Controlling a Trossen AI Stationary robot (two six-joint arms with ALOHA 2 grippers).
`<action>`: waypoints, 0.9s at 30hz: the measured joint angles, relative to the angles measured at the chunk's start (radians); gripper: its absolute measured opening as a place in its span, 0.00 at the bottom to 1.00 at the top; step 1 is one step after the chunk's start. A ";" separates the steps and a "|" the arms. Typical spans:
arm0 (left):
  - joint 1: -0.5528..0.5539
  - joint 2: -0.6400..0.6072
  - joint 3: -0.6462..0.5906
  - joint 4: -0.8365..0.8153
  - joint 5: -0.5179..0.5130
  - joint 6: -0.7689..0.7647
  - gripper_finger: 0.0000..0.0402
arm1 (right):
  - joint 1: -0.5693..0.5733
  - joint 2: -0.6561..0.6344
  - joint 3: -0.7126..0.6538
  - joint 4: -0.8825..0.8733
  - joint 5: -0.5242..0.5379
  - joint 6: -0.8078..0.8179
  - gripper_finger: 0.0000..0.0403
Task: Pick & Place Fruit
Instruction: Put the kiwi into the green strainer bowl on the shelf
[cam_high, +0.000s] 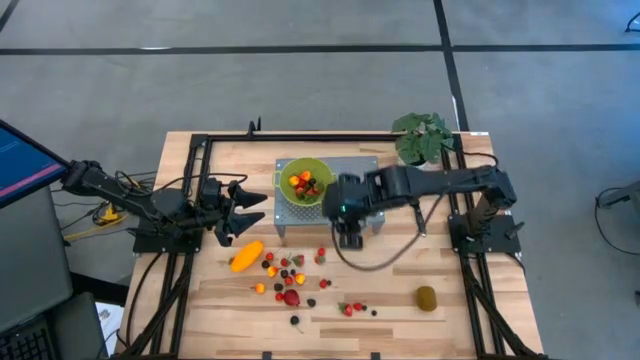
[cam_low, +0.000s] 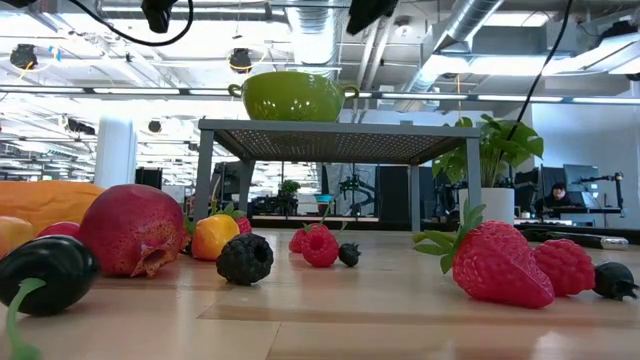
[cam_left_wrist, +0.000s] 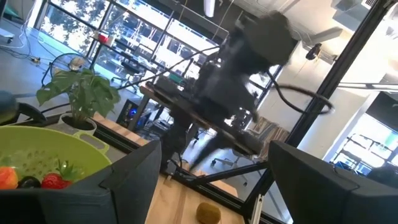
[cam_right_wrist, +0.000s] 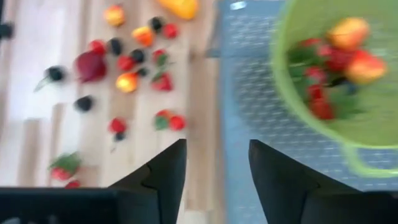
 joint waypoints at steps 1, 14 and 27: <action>0.000 0.000 0.000 0.000 0.000 0.000 0.72 | 0.023 0.003 -0.002 -0.004 0.000 0.008 0.40; 0.000 0.000 0.000 0.007 0.000 0.000 0.72 | 0.277 0.008 -0.099 0.065 0.001 0.145 0.32; 0.000 0.000 0.000 0.007 0.000 0.000 0.72 | 0.341 0.013 -0.298 0.351 0.003 0.092 0.32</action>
